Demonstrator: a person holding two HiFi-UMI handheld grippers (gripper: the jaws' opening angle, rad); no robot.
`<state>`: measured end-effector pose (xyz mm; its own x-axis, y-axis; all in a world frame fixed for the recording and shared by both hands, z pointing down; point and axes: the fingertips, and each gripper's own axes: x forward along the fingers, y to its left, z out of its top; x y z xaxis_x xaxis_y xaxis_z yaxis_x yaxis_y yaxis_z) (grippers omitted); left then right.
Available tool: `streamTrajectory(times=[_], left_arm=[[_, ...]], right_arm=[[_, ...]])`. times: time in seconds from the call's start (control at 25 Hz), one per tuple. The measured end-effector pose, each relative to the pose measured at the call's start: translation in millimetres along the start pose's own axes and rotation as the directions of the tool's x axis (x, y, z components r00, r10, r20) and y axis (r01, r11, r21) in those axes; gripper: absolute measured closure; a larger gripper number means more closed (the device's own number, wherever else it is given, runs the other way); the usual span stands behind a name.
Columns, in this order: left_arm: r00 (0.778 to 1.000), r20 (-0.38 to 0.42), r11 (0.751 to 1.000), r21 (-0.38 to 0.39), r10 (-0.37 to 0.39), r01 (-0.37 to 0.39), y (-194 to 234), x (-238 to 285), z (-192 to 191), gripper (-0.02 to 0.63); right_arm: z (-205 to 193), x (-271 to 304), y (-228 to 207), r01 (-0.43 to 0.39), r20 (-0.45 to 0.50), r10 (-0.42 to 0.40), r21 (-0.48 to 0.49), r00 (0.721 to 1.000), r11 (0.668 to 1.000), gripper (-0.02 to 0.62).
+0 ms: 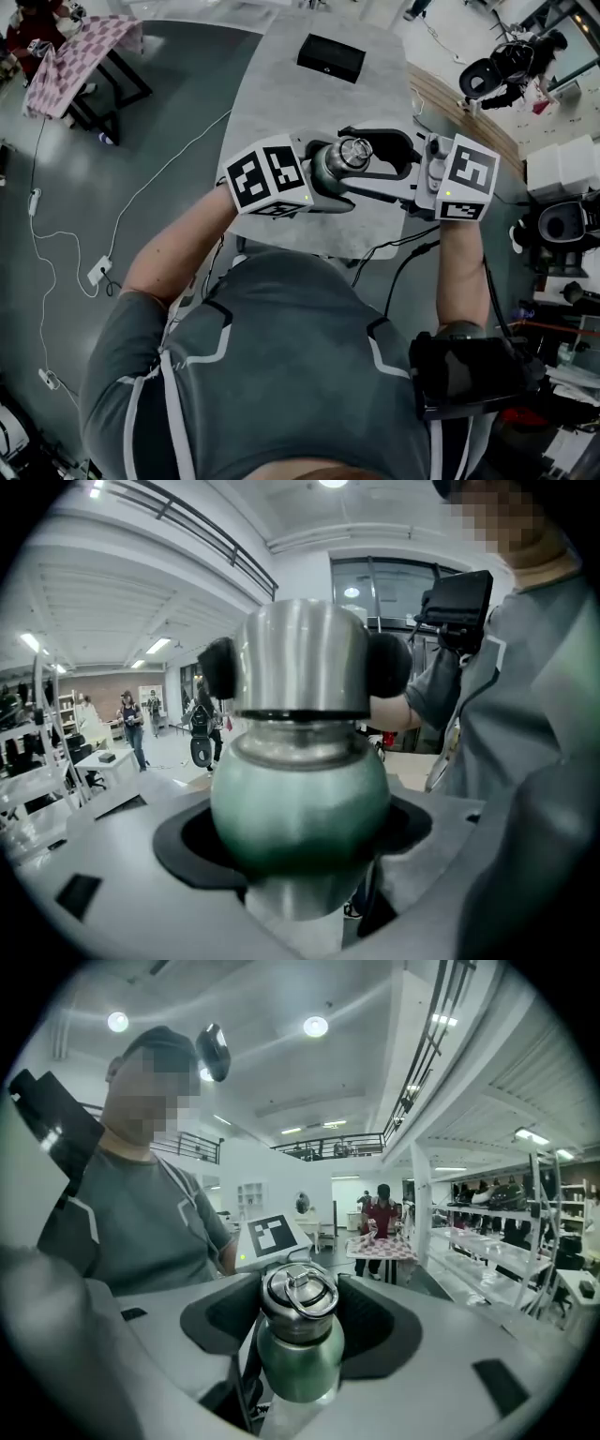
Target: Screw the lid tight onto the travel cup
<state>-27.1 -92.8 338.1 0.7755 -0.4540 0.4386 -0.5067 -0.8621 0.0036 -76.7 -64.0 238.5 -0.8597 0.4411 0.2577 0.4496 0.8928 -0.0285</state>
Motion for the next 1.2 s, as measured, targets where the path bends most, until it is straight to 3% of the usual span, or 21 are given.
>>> streamTrajectory(times=[0.44, 0.68, 0.96, 1.2], left_arm=[[0.998, -0.037, 0.999, -0.003, 0.046, -0.046, -6.9, 1.7, 0.0, 0.215], [0.998, -0.052, 0.999, -0.021, 0.042, -0.043, -10.7, 7.6, -3.5, 0.215], [0.998, -0.022, 0.998, 0.023, -0.056, 0.056, -23.9, 2.4, 3.6, 0.215], [0.992, -0.025, 0.991, 0.051, -0.122, 0.124, -29.6, 1.3, 3.2, 0.215]], right_arm=[[-2.6, -1.1, 9.3, 0.002, -0.033, -0.002, -0.005, 0.999, 1.000, 0.322], [-9.1, -6.7, 9.8, 0.011, 0.018, -0.012, 0.044, 1.000, 0.999, 0.322], [-0.7, -7.4, 23.5, -0.124, 0.080, 0.129, -0.060, 0.989, 0.990, 0.322], [0.3, -8.9, 26.2, -0.208, 0.136, 0.215, -0.069, 0.967, 0.976, 0.322]])
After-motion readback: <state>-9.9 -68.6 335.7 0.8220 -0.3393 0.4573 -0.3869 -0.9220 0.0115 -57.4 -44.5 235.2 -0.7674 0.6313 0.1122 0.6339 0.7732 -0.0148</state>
